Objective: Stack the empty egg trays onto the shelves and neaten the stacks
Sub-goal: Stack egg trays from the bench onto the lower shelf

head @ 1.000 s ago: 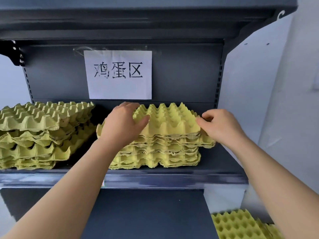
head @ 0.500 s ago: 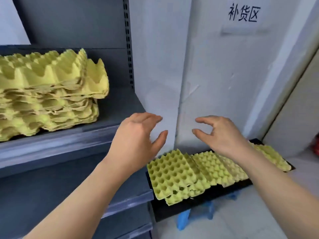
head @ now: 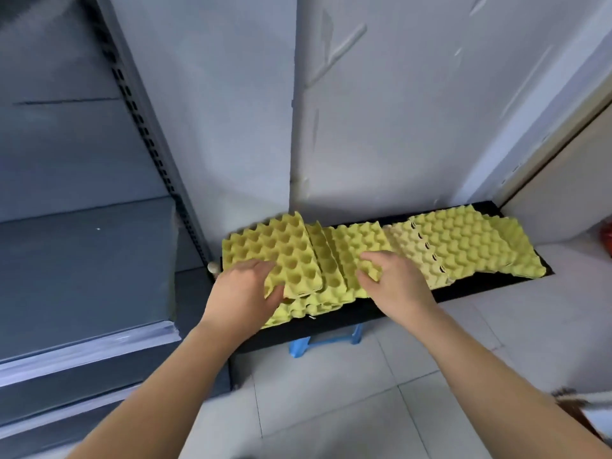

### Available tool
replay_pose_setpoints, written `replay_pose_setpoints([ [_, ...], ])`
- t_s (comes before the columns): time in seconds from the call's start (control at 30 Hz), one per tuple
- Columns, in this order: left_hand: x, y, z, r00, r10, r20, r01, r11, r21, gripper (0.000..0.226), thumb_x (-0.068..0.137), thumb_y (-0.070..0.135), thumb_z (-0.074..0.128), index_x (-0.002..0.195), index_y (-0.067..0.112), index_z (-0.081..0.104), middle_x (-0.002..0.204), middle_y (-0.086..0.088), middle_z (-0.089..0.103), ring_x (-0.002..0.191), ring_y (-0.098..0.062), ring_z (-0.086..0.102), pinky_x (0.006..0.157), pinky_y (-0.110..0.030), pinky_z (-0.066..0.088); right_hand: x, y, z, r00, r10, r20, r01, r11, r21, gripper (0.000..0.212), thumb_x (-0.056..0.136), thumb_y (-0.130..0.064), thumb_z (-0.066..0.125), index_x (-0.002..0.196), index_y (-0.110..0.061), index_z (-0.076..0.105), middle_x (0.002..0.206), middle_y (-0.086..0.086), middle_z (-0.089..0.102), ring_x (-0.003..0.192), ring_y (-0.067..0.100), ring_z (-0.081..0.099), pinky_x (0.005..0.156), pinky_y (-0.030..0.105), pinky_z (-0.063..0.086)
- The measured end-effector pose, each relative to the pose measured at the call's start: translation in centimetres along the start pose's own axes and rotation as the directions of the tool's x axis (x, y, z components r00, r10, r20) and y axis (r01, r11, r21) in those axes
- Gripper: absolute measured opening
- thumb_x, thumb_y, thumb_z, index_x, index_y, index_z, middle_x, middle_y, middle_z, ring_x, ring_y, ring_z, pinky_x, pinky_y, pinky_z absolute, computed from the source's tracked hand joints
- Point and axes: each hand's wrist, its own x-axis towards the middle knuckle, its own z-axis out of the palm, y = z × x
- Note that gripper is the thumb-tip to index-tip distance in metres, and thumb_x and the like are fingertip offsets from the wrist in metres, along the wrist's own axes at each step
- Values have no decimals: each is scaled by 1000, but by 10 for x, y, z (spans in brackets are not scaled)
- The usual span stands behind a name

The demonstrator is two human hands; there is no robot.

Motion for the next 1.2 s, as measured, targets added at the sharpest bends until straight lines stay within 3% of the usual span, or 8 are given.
replay_pose_setpoints([
  [0.13, 23, -39, 60, 973, -206, 108, 206, 979, 8, 46, 91, 36, 58, 133, 18, 54, 126, -1, 60, 115, -24, 54, 90, -37, 45, 45, 35, 57, 995, 36, 93, -34, 999, -29, 41, 94, -33, 53, 132, -16, 56, 129, 3, 59, 111, 20, 58, 92, 34, 47],
  [0.27, 50, -84, 113, 906, -375, 198, 375, 926, 38, 52, 93, 40, 53, 140, 21, 44, 134, -1, 53, 118, -24, 51, 91, -37, 46, 92, 59, 114, 988, 51, 146, -45, 998, -44, 43, 95, -35, 51, 133, -16, 54, 130, 6, 58, 89, 19, 61, 83, 33, 50],
  [0.37, 68, -119, 154, 846, -473, 246, 475, 878, 56, 53, 92, 43, 53, 138, 20, 41, 134, -4, 51, 118, -25, 50, 85, -37, 43, 125, 70, 154, 980, 55, 191, -49, 998, -38, 47, 95, -39, 49, 137, -16, 50, 134, 8, 56, 106, 21, 61, 87, 34, 50],
  [0.5, 83, -160, 201, 771, -566, 291, 584, 811, 30, 61, 85, 54, 56, 130, 17, 38, 127, -10, 49, 111, -30, 52, 83, -44, 48, 159, 80, 201, 976, 31, 214, -24, 999, -34, 55, 95, -45, 47, 142, -16, 42, 127, 9, 60, 87, 13, 63, 84, 33, 52],
  [0.67, 92, -193, 244, 658, -684, 315, 738, 668, -93, 81, 76, 63, 62, 138, 23, 27, 137, -11, 38, 118, -34, 47, 90, -48, 46, 187, 90, 251, 957, 9, 291, 3, 999, -39, 75, 91, -56, 47, 150, -18, 21, 147, 3, 42, 125, 20, 50, 96, 35, 45],
  [0.93, 93, -208, 269, 543, -783, 303, 837, 477, -267, 94, 60, 73, 68, 132, 26, 33, 125, -3, 52, 104, -25, 56, 79, -40, 49, 197, 105, 273, 963, -82, 257, 73, 996, 45, 88, 87, -62, 47, 152, -15, 11, 152, 6, 34, 132, 22, 43, 106, 34, 35],
  [1.1, 89, -182, 247, 531, -830, 172, 828, 465, -313, 92, 62, 71, 70, 131, 21, 36, 121, 0, 54, 100, -21, 57, 76, -38, 48, 197, 109, 256, 973, -41, 226, 9, 990, 143, 86, 85, -61, 53, 150, -15, 22, 117, 13, 64, 100, 35, 63, 100, 41, 45],
  [1.2, 78, -154, 220, 542, -829, 141, 808, 467, -358, 95, 64, 68, 71, 136, 20, 32, 123, 2, 55, 105, -19, 57, 81, -38, 47, 185, 111, 224, 973, -22, 229, -23, 981, 191, 86, 83, -59, 57, 149, -15, 25, 90, 9, 63, 84, 30, 65, 95, 38, 48],
])
